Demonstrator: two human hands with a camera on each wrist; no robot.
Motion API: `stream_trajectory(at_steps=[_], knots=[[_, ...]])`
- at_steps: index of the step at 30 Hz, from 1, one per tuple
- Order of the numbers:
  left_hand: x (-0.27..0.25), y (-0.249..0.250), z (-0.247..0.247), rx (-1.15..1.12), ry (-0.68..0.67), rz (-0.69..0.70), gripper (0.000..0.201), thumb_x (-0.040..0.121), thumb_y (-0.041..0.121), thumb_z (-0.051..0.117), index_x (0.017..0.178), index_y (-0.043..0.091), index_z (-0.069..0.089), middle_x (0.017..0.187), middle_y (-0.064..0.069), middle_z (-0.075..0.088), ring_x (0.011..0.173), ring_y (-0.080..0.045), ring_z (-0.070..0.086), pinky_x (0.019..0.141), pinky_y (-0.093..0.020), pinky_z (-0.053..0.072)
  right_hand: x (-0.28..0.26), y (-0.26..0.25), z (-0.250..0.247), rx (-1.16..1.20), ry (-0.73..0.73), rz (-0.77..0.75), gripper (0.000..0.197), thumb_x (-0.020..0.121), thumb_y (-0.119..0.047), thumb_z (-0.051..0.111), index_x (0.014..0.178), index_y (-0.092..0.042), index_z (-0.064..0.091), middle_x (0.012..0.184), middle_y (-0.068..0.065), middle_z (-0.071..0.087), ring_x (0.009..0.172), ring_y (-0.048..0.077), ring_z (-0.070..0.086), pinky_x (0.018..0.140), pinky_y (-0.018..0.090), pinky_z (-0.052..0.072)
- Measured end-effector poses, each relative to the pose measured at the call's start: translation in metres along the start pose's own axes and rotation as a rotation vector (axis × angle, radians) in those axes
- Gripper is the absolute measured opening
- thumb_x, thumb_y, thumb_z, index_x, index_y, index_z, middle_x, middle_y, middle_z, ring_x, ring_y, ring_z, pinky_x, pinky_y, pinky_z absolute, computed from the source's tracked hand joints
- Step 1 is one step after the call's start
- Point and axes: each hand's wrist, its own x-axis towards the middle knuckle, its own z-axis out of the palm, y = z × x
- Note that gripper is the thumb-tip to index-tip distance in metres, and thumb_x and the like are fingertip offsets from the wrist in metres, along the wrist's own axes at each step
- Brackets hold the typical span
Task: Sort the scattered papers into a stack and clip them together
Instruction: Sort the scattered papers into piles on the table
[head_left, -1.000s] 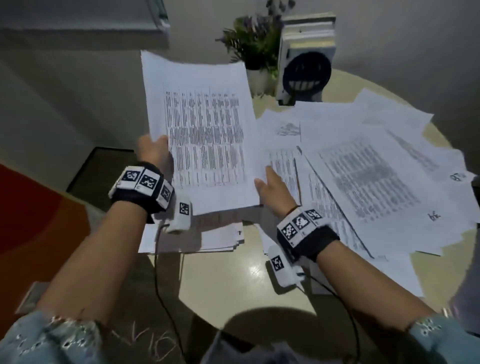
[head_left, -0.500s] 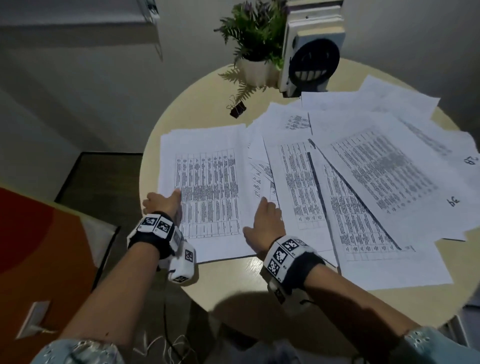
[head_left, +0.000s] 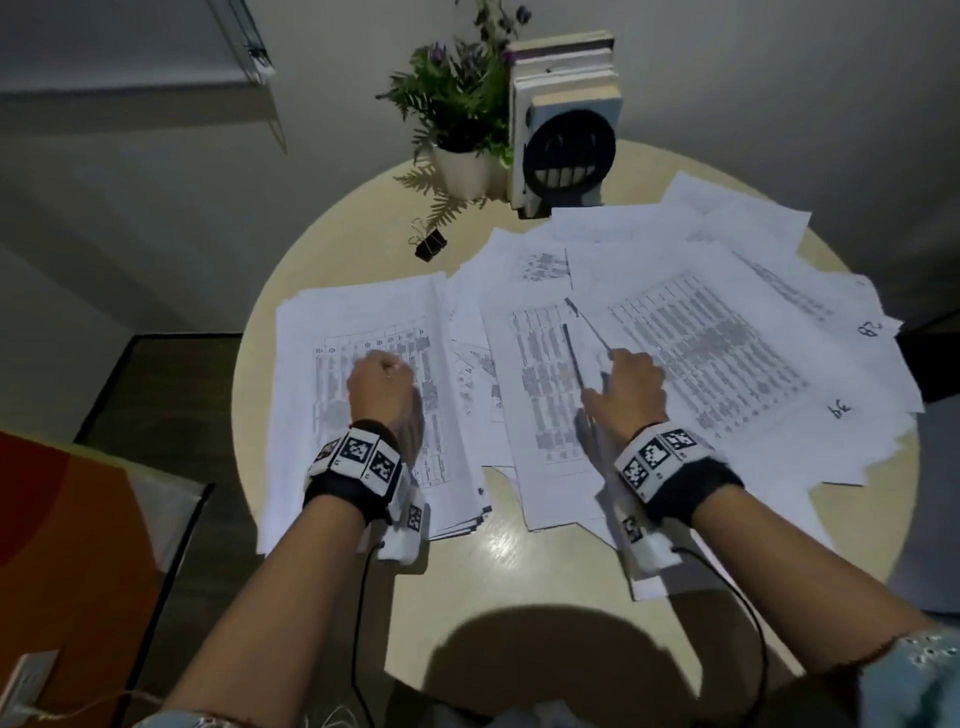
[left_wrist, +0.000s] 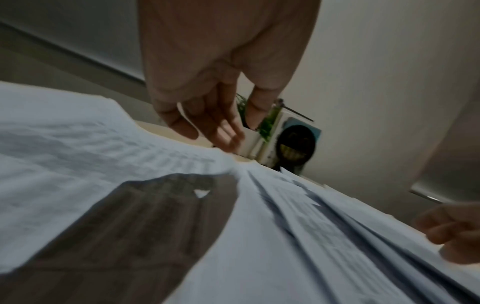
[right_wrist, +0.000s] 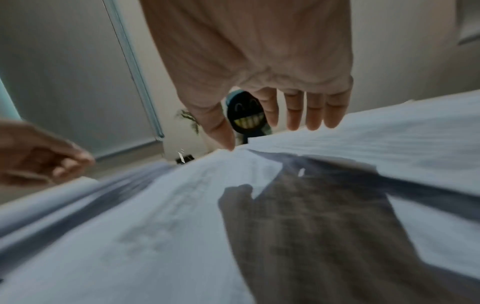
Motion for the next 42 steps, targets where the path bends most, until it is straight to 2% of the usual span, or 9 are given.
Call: stream_trajectory(at_steps=[4, 10, 16, 21, 24, 26, 31, 37, 42], knots=[[-0.033, 0.031, 0.057, -0.050, -0.336, 0.042, 0.026, 0.089, 0.007, 0.052, 0.063, 0.009, 0.053, 0.065, -0.008, 0.053, 0.056, -0.009, 0.050, 0.064, -0.023, 0.042, 0.010, 0.061, -0.020, -0.235, -0.105, 0.134, 0.075, 0.078, -0.031, 0.064, 0.137, -0.005, 0.025, 0.142, 0.020, 0.027, 0.129, 0.038, 0.029, 0.103, 0.047, 0.032], [-0.095, 0.047, 0.152, 0.095, -0.703, 0.007, 0.036, 0.091, 0.025, 0.056, 0.059, 0.015, 0.043, 0.061, -0.001, 0.047, 0.054, -0.011, 0.045, 0.046, -0.015, 0.038, 0.017, 0.117, -0.031, -0.303, -0.045, 0.040, 0.034, 0.088, -0.019, 0.051, 0.118, -0.004, 0.047, 0.127, 0.018, 0.043, 0.117, 0.034, 0.040, 0.090, 0.040, 0.041], [-0.086, 0.057, 0.166, 0.117, -0.298, 0.018, 0.037, 0.101, 0.021, 0.035, 0.090, -0.003, 0.061, 0.077, -0.008, 0.052, 0.072, -0.022, 0.048, 0.062, -0.026, 0.036, 0.026, 0.145, -0.051, 0.025, -0.025, -0.062, 0.035, 0.087, -0.011, 0.053, 0.118, 0.006, 0.054, 0.132, 0.021, 0.043, 0.121, 0.034, 0.045, 0.101, 0.037, 0.039], [-0.068, 0.054, 0.160, 0.026, -0.378, -0.102, 0.043, 0.101, 0.035, 0.031, 0.105, 0.001, 0.058, 0.079, -0.007, 0.054, 0.062, -0.017, 0.047, 0.061, -0.026, 0.037, -0.002, 0.116, -0.010, 0.254, -0.358, -0.253, 0.051, 0.088, -0.017, 0.055, 0.136, -0.006, 0.041, 0.149, 0.010, 0.033, 0.138, 0.026, 0.030, 0.115, 0.042, 0.024], [-0.073, 0.051, 0.160, -0.237, -0.459, -0.227, 0.068, 0.095, 0.054, 0.026, 0.132, 0.001, 0.047, 0.107, -0.007, 0.059, 0.092, -0.022, 0.060, 0.086, -0.031, 0.045, -0.001, 0.099, 0.004, 0.159, -0.500, -0.344, 0.039, 0.096, -0.037, 0.040, 0.109, -0.010, 0.064, 0.153, 0.003, 0.026, 0.144, 0.022, 0.016, 0.117, 0.047, 0.012], [-0.077, 0.051, 0.162, -0.159, -0.447, -0.202, 0.060, 0.092, 0.050, 0.043, 0.125, 0.001, 0.055, 0.097, -0.005, 0.064, 0.083, -0.021, 0.061, 0.068, -0.026, 0.048, 0.006, 0.099, 0.003, 0.344, -0.584, -0.326, 0.046, 0.092, -0.054, 0.035, 0.089, -0.022, 0.067, 0.134, -0.002, 0.047, 0.131, 0.019, 0.033, 0.115, 0.048, 0.017], [-0.074, 0.043, 0.159, 0.138, -0.192, -0.119, 0.033, 0.097, 0.019, 0.045, 0.118, -0.005, 0.056, 0.114, -0.020, 0.063, 0.095, -0.032, 0.059, 0.079, -0.027, 0.045, 0.064, 0.142, -0.044, 0.337, -0.044, -0.140, 0.027, 0.085, -0.030, 0.049, 0.061, -0.018, 0.048, 0.068, -0.004, 0.049, 0.064, 0.015, 0.048, 0.077, 0.038, 0.048], [-0.057, 0.038, 0.149, 0.368, -0.037, -0.163, 0.038, 0.094, 0.025, 0.048, 0.126, 0.006, 0.054, 0.138, -0.020, 0.038, 0.129, -0.037, 0.032, 0.107, -0.047, 0.034, 0.112, 0.203, -0.105, -0.088, 0.044, 0.270, 0.064, 0.073, -0.037, 0.070, 0.123, -0.005, 0.047, 0.132, 0.019, 0.043, 0.126, 0.036, 0.036, 0.099, 0.051, 0.034], [-0.065, 0.051, 0.161, 0.428, 0.012, -0.017, 0.035, 0.094, 0.019, 0.049, 0.123, 0.001, 0.055, 0.134, -0.020, 0.041, 0.124, -0.035, 0.040, 0.102, -0.044, 0.036, 0.093, 0.191, -0.087, 0.059, -0.019, 0.117, 0.054, 0.083, -0.028, 0.065, 0.124, -0.003, 0.042, 0.124, 0.021, 0.055, 0.113, 0.037, 0.054, 0.093, 0.042, 0.045]])
